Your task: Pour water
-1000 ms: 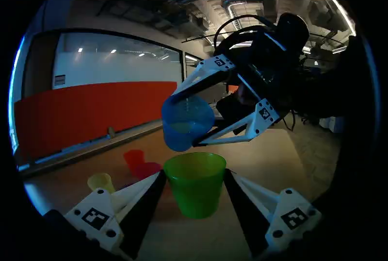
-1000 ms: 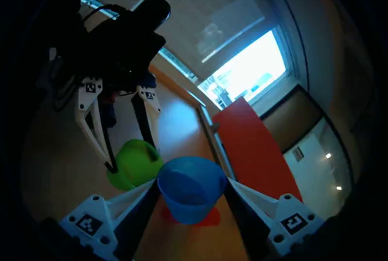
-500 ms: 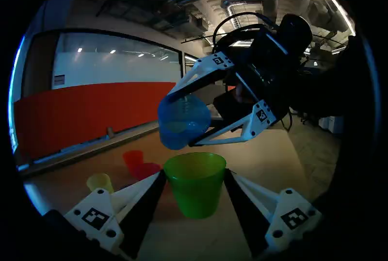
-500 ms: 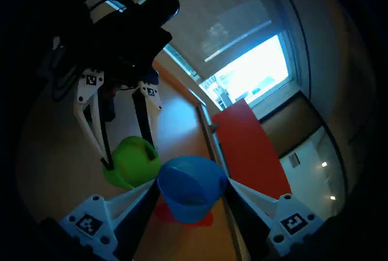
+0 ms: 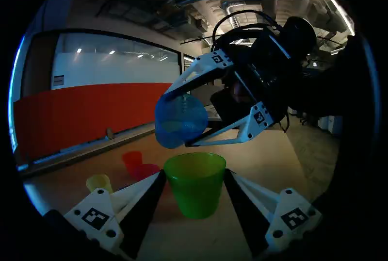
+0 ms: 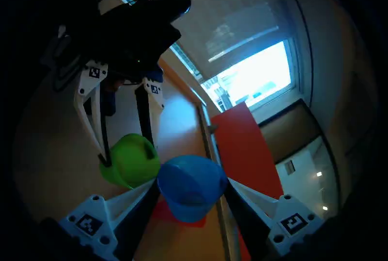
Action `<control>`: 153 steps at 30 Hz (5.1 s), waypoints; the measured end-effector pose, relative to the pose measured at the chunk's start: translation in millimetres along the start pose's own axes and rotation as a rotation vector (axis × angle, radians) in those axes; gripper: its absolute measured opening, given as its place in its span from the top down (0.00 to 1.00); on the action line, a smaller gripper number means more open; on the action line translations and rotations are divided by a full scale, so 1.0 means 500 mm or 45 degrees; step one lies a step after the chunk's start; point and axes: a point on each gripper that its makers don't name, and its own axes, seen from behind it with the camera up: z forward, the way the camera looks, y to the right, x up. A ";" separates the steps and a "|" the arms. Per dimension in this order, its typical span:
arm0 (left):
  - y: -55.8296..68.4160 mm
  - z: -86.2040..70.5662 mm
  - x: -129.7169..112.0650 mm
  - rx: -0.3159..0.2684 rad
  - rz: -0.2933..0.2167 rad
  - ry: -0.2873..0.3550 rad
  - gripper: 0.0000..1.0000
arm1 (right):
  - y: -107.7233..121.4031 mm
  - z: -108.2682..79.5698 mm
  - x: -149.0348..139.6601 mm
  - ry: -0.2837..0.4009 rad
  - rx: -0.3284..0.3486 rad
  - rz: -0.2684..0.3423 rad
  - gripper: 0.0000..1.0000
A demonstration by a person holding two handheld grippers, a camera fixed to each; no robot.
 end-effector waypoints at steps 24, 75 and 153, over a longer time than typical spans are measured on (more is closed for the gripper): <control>0.001 0.005 0.003 -0.004 0.003 0.007 0.13 | -0.003 -0.005 0.006 -0.015 -0.003 -0.095 0.08; 0.010 0.007 0.004 -0.011 0.030 0.004 0.13 | -0.005 -0.024 0.026 -0.021 -0.021 -0.253 0.08; 0.014 0.013 0.007 -0.009 0.046 0.010 0.13 | -0.002 -0.044 0.044 -0.050 -0.071 -0.535 0.09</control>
